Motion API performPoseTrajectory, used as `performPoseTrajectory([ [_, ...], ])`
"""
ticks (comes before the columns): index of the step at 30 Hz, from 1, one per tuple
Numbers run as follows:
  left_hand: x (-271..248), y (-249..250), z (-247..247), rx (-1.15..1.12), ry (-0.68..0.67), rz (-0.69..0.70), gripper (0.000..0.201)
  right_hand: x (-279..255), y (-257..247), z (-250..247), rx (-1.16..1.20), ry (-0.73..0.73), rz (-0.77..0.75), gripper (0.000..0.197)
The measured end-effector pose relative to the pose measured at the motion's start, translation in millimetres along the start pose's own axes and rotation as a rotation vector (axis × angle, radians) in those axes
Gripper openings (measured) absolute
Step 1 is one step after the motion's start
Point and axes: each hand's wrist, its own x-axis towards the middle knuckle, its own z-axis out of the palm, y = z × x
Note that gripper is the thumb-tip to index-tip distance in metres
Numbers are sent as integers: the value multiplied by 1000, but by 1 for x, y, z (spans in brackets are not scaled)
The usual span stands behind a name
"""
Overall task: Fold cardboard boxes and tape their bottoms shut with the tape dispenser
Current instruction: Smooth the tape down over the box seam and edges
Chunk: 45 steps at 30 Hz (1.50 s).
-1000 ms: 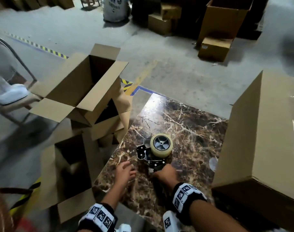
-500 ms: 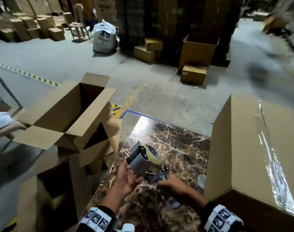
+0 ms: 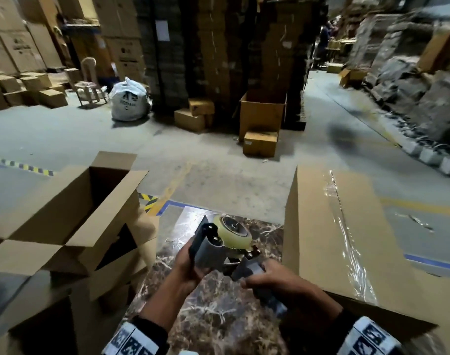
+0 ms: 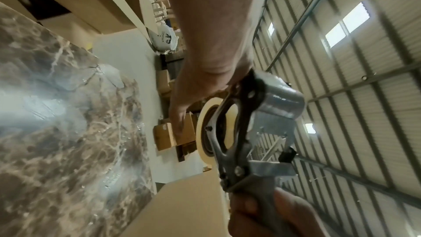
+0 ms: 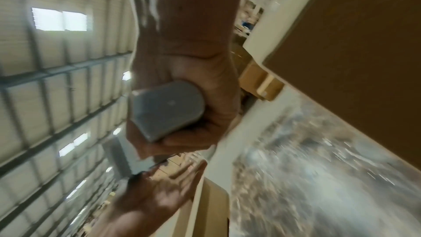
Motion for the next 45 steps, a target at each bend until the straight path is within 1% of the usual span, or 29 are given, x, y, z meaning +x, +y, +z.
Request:
performPoseTrajectory([
  [1,4,1,1,8,84,-17,38,0,-2,-2,-33,51,-43,45],
  [2,4,-1,-1,-40,133,-42,39,-3,-5,-7,-72,109,-95,45],
  [3,-4,-2,-2,-88,136,-63,42,-5,-8,-11,-119,160,-147,47],
  [4,-10,-3,1,-112,119,-73,46,-9,-11,-16,-175,210,-197,46],
  [6,-21,-1,12,-133,37,-102,57,-19,-16,-25,-347,322,-327,32],
  [7,-24,4,18,-138,20,-90,59,-25,-19,-29,-454,385,-389,28],
  [8,-25,8,24,-171,-8,-74,53,-29,-20,-33,-517,441,-436,28],
  [9,-26,12,32,-205,-38,-77,44,-31,-18,-39,-537,488,-470,29],
  [10,-30,15,42,-236,-75,-78,40,-37,-18,-42,-519,521,-490,28],
  [11,-33,19,51,-263,-88,-64,40,-38,-17,-48,-471,536,-474,26],
  [12,-34,18,61,-267,-105,-41,37,-44,-16,-54,-387,516,-426,24],
  [14,-37,15,81,-239,-161,-11,31,-55,-17,-65,-171,359,-290,19],
  [16,-42,7,103,-252,-195,-6,29,-71,-17,-79,-32,196,-188,8],
  [18,-43,-7,116,-259,-222,-19,30,-88,-13,-96,-2,114,-177,6],
  [19,-42,-15,122,-251,-237,-34,32,-95,-11,-105,-43,114,-190,4],
  [21,-40,-31,130,-240,-240,-92,34,-110,-5,-119,-206,172,-200,4],
  [24,-31,-59,137,-219,-175,-187,36,-127,2,-133,-425,285,-167,8],
  [27,-28,-86,146,-157,-176,-272,23,-140,9,-145,-521,357,-83,22],
  [30,-29,-105,151,-109,-147,-286,18,-152,11,-150,-590,377,-36,28],
  [33,-35,-117,158,-23,-115,-232,10,-161,16,-153,-599,390,-13,26],
  [34,-36,-120,160,25,-101,-190,9,-162,18,-153,-603,386,-12,24],
  [36,-31,-126,158,133,-50,-78,17,-164,22,-154,-610,372,-27,20],
  [38,-32,-125,158,247,-1,5,18,-166,26,-156,-627,358,-45,17],
  [40,-36,-121,159,328,1,52,19,-167,29,-159,-620,342,-43,16],
  [43,-41,-114,161,396,-3,108,30,-168,33,-164,-587,350,-42,16],
  [45,-43,-108,163,430,2,132,33,-168,35,-165,-574,347,-56,15],
])
